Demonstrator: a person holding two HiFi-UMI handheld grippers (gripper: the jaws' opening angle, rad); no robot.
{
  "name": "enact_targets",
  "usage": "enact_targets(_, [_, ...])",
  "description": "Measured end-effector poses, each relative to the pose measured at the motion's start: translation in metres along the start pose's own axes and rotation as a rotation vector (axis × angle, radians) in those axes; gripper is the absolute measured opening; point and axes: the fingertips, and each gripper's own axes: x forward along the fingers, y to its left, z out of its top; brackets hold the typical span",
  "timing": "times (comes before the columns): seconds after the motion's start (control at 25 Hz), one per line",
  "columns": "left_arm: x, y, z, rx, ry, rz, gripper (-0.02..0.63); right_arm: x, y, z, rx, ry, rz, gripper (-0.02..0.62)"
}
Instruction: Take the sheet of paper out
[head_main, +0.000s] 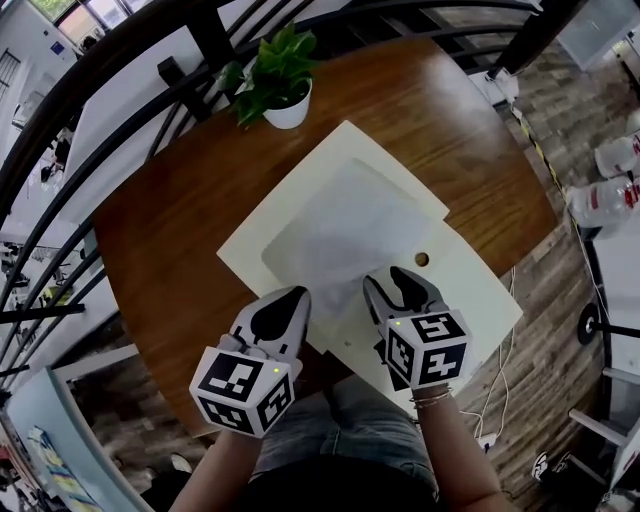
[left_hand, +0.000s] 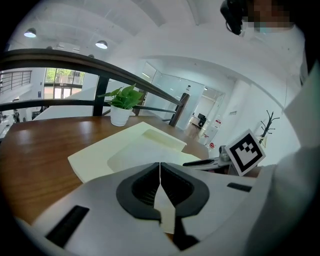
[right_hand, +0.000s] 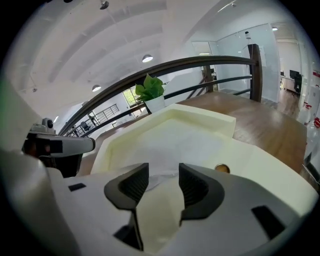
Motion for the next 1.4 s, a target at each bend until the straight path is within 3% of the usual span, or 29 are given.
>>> enact_targets(0.52, [0.013,0.007,0.006,-0.031,-0.004,0.009,0.018,0.034,0.000,-0.012,-0.053,0.094,-0.016,0.210])
enact_targets(0.72, [0.016,0.008,0.006,-0.041,-0.005,0.009,0.020,0.037,-0.007,-0.014,-0.107,0.117,-0.065,0.207])
enact_targets(1.04, [0.016,0.007,0.006,-0.059,-0.004,0.007,0.019,0.036,-0.011,-0.014,-0.175,0.129,-0.127,0.140])
enact_targets(1.4, [0.017,0.005,0.001,-0.053,0.005,-0.002,0.018,0.033,-0.013,-0.015,-0.178,0.122,-0.117,0.051])
